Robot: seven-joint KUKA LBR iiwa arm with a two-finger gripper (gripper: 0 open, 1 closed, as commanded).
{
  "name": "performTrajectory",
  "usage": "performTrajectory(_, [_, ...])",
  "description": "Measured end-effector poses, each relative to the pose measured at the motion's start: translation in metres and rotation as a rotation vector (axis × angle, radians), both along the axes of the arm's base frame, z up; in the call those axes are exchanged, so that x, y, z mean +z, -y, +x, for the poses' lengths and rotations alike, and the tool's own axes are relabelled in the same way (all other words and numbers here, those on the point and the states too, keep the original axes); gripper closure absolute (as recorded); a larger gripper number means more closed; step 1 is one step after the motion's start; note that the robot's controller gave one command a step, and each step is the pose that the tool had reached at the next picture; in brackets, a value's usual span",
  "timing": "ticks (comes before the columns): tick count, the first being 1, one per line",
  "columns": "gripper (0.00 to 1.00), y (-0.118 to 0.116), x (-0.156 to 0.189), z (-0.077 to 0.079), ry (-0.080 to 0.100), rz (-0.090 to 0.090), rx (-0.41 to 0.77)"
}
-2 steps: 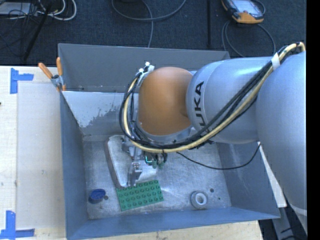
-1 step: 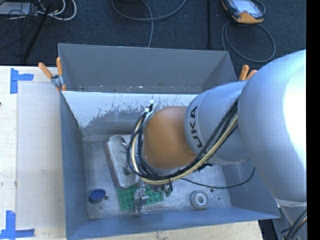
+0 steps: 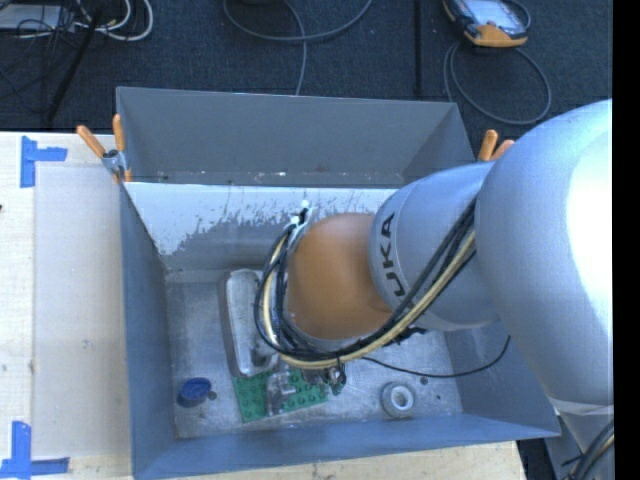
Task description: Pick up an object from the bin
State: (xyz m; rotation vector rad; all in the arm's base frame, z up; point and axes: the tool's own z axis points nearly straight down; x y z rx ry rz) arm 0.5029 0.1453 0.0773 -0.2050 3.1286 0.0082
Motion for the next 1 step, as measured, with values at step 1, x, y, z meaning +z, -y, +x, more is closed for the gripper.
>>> performTrajectory(1, [1.00, 0.0134, 0.1238, 0.0090, -0.007, -0.006, 0.264])
